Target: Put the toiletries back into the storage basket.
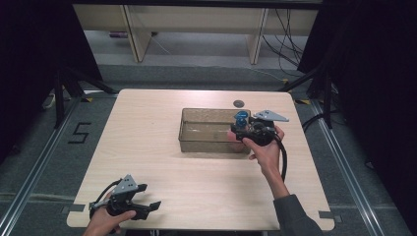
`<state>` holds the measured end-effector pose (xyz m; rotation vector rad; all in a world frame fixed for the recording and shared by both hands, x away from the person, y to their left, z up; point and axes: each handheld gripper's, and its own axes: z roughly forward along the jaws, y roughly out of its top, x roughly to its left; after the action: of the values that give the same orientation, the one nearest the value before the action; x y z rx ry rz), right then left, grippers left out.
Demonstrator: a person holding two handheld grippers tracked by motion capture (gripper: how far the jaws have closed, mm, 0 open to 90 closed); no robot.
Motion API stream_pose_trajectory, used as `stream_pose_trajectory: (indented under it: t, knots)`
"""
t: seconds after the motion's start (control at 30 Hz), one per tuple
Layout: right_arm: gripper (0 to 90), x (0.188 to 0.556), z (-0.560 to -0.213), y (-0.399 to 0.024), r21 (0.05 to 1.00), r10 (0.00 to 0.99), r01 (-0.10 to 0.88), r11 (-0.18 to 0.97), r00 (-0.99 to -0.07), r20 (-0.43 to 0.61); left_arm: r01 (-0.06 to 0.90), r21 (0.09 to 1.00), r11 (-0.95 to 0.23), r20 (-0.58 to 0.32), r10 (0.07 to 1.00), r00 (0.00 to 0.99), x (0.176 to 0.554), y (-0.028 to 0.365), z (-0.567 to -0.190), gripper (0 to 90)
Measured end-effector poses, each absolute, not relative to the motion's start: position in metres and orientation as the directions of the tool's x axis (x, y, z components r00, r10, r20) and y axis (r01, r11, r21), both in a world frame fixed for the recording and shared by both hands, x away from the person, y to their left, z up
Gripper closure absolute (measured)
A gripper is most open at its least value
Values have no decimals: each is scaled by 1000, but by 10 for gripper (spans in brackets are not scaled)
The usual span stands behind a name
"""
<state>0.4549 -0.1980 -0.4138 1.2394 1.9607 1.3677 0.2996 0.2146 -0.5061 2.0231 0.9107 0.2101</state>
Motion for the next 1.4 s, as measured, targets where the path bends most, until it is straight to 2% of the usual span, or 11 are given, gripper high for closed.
stream_pose_trajectory:
  t: [0.2, 0.27, 0.43, 0.77, 0.8, 0.83, 0.87, 0.9, 1.23, 1.27, 1.4]
  knots:
    - [218, 453, -412, -196, 910, 858, 402, 101, -498, 125, 522, 784, -336, -186, 675, 714, 299, 215, -505, 155]
    - [214, 451, -411, -195, 892, 858, 446, 78, -486, 168, 514, 788, -339, -179, 672, 718, 298, 215, -506, 155]
    - [212, 451, -410, -197, 906, 858, 409, 109, -499, 122, 514, 790, -335, -182, 672, 718, 298, 216, -506, 155]
    - [196, 444, -406, -191, 895, 848, 436, 89, -505, 162, 515, 787, -340, -182, 670, 720, 298, 217, -506, 155]
    - [195, 444, -406, -192, 905, 853, 408, 123, -510, 114, 515, 787, -340, -182, 670, 720, 298, 217, -506, 155]
    - [195, 444, -406, -191, 905, 844, 412, 102, -518, 141, 515, 787, -340, -182, 670, 720, 298, 217, -506, 154]
    - [195, 443, -405, -192, 907, 848, 403, 119, -516, 118, 515, 787, -340, -182, 670, 720, 298, 217, -506, 155]
    - [193, 441, -404, -191, 896, 845, 433, 104, -513, 150, 515, 787, -341, -181, 669, 720, 298, 217, -506, 155]
    - [190, 432, -404, -193, 900, 842, 424, 100, -518, 151, 511, 792, -333, -181, 671, 719, 298, 216, -507, 155]
    - [190, 433, -405, -193, 910, 837, 398, 117, -532, 125, 517, 790, -329, -186, 676, 713, 298, 216, -507, 155]
    - [190, 427, -403, -192, 901, 839, 423, 98, -522, 154, 518, 791, -326, -188, 676, 712, 298, 215, -507, 155]
